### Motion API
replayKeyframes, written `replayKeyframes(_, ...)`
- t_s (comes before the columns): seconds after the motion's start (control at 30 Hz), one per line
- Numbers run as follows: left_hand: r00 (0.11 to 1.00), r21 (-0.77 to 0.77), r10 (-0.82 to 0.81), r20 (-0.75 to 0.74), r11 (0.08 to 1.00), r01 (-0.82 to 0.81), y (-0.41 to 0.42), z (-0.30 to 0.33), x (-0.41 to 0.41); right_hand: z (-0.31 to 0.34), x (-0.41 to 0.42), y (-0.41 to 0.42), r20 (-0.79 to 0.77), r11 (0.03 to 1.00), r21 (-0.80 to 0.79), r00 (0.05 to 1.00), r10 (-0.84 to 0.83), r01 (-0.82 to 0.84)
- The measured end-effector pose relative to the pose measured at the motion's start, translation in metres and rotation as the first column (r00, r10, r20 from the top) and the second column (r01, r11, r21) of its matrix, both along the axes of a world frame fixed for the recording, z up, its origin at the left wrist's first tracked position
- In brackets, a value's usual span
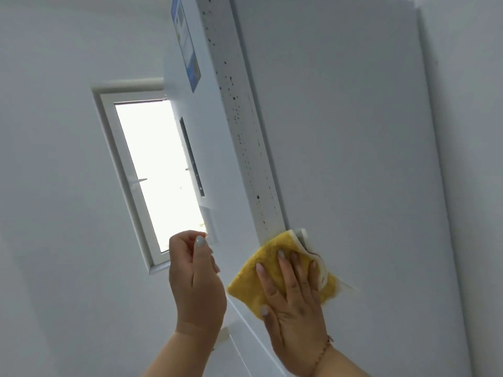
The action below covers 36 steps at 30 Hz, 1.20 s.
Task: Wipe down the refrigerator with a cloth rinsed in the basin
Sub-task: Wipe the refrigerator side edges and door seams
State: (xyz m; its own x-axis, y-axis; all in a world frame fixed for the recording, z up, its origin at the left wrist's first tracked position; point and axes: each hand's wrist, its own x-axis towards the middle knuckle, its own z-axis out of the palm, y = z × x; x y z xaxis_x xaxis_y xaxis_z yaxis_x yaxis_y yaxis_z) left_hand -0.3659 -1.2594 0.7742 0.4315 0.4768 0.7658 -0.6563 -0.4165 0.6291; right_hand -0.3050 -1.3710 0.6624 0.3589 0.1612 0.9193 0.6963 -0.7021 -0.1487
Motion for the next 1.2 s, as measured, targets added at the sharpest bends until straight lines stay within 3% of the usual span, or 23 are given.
replayKeyframes(0.2, 0.999, 0.096, -0.044, -0.010, 0.994, 0.044, 0.015, 0.037, 0.019, 0.083, 0.013, 0.004, 0.103, 0.997, 0.072, 0.994, -0.042, 0.035)
replayKeyframes(0.53, 0.996, 0.079, -0.082, 0.044, 0.994, 0.078, 0.006, 0.117, 0.041, 0.256, 0.025, 0.003, 0.140, 0.994, 0.020, 0.985, -0.106, 0.104)
replayKeyframes(0.8, 0.992, 0.093, -0.087, 0.091, 0.993, 0.078, 0.008, 0.134, 0.045, 0.364, 0.021, -0.002, 0.134, 0.988, -0.038, 0.981, -0.144, 0.150)
replayKeyframes(1.0, 0.987, 0.102, -0.111, 0.113, 0.990, 0.100, 0.014, 0.134, 0.051, 0.440, 0.010, -0.015, 0.237, 0.937, -0.111, 0.924, -0.299, 0.331)
replayKeyframes(1.2, 0.986, 0.082, -0.108, 0.129, 0.992, 0.098, 0.024, 0.126, 0.063, 0.469, 0.017, -0.011, 0.158, 0.988, -0.062, 0.979, -0.132, 0.143)
